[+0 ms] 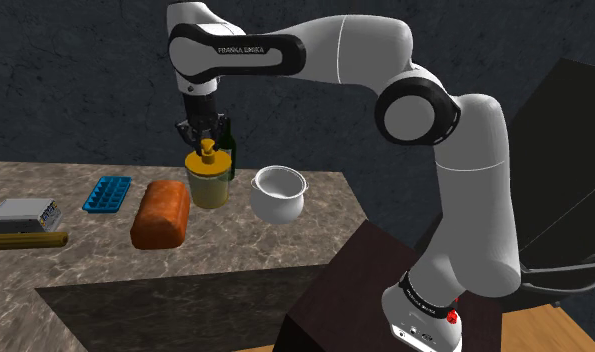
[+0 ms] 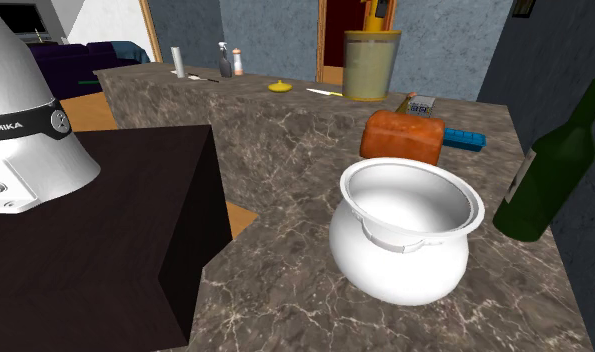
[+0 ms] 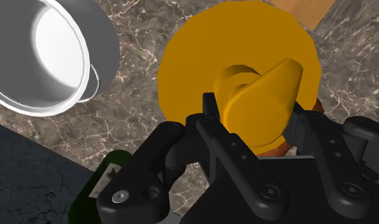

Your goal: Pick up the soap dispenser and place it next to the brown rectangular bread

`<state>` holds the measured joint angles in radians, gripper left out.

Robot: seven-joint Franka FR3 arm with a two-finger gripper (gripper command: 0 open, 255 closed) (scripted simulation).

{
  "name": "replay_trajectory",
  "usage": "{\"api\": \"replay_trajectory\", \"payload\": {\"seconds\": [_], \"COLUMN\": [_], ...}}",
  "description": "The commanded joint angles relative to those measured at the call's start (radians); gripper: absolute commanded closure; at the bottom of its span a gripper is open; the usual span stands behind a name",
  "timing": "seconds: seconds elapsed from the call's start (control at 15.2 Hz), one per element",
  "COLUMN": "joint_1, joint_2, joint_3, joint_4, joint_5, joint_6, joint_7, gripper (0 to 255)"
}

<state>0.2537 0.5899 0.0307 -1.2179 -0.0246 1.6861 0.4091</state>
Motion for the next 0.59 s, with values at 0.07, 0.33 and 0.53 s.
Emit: {"api": "replay_trajectory", "payload": {"seconds": [0.07, 0.33, 0.53], "joint_1": [-0.001, -0.001, -0.001], "joint_2": [0.000, 0.008, 0.017], "joint_3": [0.000, 0.000, -0.001], "joint_4": [-0.040, -0.081, -0.107], "joint_5": [0.000, -0.001, -0.001], "joint_6": [0.041, 0.090, 0.125], "joint_7": [0.000, 0.000, 0.001], "gripper": [255, 255, 255]}}
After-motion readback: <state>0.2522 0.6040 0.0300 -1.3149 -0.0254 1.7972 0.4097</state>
